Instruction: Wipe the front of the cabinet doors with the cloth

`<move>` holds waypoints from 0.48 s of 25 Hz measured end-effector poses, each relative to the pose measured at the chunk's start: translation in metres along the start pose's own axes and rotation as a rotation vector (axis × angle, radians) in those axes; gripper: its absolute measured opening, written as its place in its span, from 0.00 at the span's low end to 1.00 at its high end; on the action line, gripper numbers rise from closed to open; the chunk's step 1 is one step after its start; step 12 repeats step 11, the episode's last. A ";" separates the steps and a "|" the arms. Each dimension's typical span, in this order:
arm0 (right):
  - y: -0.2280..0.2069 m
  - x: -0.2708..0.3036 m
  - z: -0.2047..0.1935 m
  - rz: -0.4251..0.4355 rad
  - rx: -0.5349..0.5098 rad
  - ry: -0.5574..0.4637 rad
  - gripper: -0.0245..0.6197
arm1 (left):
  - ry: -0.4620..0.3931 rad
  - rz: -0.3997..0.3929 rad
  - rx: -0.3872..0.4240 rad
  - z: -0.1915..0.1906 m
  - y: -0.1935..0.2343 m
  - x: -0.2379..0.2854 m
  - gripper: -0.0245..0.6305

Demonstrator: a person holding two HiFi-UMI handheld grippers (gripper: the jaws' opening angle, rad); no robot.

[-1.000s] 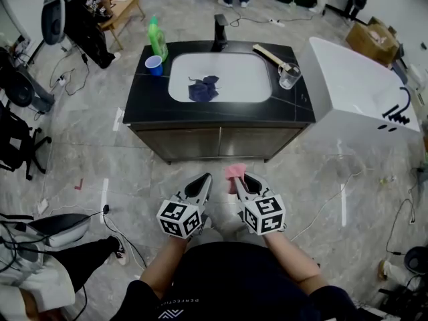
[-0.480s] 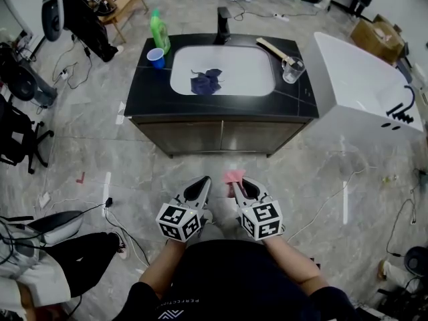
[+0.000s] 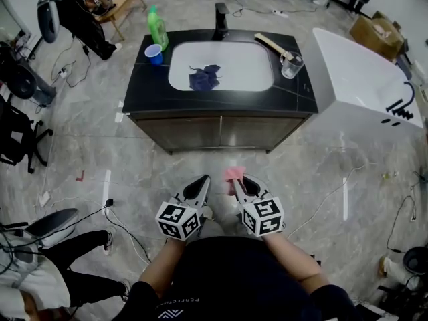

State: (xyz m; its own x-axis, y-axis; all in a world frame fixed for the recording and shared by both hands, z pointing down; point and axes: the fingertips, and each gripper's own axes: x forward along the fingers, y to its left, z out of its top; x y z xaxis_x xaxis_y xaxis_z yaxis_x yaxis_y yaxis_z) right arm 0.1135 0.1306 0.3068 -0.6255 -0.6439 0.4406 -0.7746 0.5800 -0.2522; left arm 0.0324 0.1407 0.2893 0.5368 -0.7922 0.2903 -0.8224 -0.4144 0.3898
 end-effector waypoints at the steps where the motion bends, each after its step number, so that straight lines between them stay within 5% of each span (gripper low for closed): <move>1: 0.000 0.000 0.000 0.001 0.004 0.001 0.12 | 0.001 0.000 0.000 0.000 0.000 0.000 0.05; 12: 0.001 0.002 -0.003 0.011 0.010 0.012 0.12 | 0.013 0.005 0.006 -0.004 0.001 -0.005 0.05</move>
